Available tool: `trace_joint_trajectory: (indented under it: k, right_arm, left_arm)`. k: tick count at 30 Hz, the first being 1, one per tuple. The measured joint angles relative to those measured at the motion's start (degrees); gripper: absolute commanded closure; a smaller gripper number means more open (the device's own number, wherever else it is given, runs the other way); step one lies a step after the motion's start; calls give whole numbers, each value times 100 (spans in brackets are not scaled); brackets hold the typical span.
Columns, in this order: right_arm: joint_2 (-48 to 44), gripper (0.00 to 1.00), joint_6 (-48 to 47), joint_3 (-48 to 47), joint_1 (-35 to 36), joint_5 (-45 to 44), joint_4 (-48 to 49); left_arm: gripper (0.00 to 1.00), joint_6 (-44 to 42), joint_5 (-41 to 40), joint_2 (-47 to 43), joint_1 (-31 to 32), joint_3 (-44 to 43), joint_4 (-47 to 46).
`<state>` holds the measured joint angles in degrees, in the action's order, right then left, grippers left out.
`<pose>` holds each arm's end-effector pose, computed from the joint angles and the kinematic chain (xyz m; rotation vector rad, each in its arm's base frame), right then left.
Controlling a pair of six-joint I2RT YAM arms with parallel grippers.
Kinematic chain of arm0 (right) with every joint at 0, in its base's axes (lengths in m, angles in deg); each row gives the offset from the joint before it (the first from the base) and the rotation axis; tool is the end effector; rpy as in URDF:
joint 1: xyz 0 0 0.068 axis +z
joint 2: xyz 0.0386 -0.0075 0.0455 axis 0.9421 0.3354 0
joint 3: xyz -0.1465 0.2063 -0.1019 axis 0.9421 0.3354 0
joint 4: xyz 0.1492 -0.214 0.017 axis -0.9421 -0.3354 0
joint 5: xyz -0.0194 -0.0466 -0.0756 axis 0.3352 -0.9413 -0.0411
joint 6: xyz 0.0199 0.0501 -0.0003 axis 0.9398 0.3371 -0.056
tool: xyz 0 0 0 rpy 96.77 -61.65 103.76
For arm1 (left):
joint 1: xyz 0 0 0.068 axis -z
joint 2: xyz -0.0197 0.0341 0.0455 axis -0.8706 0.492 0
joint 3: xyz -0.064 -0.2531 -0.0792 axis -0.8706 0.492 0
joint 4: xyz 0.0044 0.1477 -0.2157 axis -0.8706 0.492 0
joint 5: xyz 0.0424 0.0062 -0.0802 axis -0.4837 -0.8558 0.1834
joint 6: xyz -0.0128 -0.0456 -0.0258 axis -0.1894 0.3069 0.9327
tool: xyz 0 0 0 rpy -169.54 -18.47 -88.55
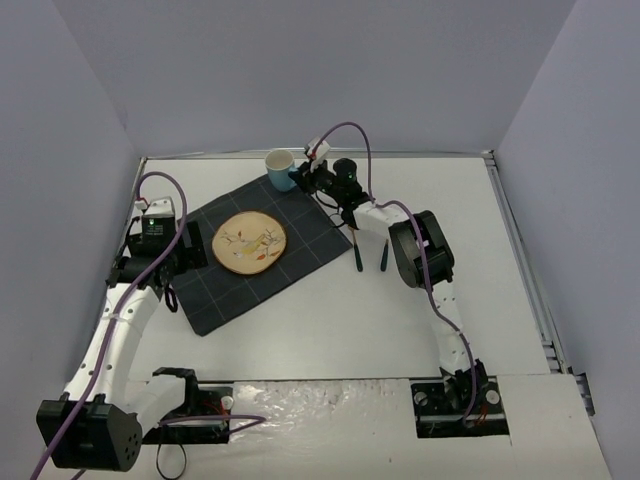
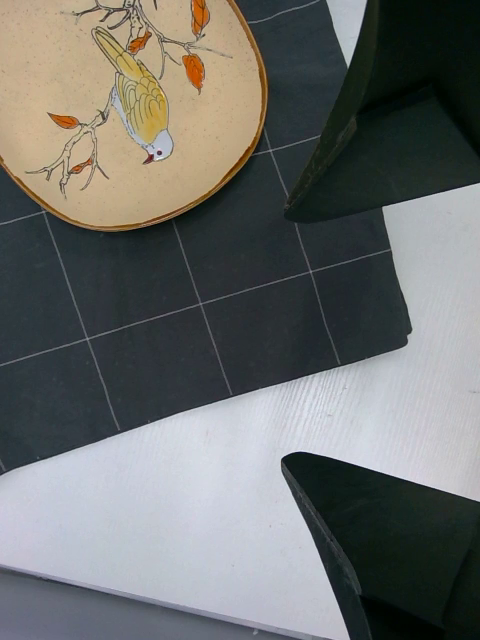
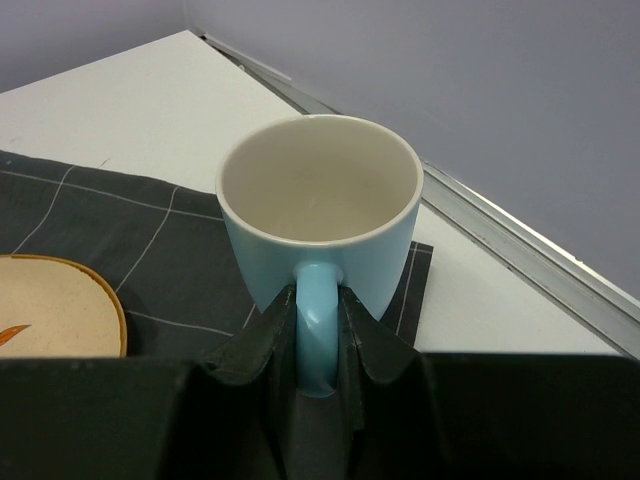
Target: Set the dinner table for one person
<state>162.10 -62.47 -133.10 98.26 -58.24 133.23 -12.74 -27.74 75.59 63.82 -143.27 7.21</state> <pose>0.4799 0.2728 0.1998 -0.7728 1.1971 0.6982 0.2133 -0.0064 0.3064 -0.3773 2.2278 -0.0146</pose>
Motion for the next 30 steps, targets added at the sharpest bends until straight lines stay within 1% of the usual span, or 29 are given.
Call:
trace_joint_trajectory:
  k: [21,28,29,30]
  right_arm:
    - [836,100,20,-955,42,-58,51]
    - [1050,100,80,-956,34,-92,272]
    - [1050,99,90,-906,32,-102,352]
    - [1049,96,98,-850,30,-113,435]
  left_arm:
    - [3,0,3,108,0,38,-8]
    - [3,-2,3,112,0,38,-13]
    - [3,-1,3,112,0,38,-14]
    - [3,0,3,112,0,38,-14]
